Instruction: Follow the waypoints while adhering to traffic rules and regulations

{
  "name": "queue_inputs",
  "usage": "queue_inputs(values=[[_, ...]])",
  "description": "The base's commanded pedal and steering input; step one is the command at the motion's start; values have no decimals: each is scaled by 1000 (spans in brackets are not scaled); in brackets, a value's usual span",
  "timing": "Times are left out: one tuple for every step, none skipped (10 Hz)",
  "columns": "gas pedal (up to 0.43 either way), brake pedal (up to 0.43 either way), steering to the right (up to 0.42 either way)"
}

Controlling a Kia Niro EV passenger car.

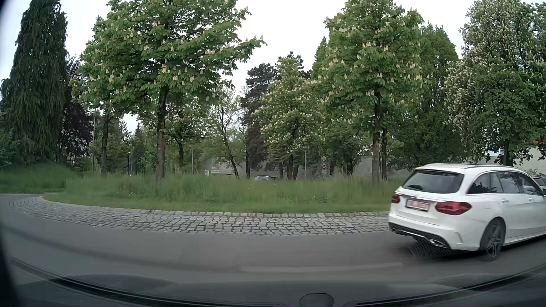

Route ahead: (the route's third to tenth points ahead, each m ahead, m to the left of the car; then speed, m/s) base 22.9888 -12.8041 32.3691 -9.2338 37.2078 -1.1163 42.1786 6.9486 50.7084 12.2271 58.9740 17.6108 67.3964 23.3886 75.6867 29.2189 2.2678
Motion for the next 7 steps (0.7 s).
queue_inputs(values=[[209,0,355],[209,0,390],[209,0,419],[209,0,459],[209,0,498],[209,0,528],[209,0,555]])
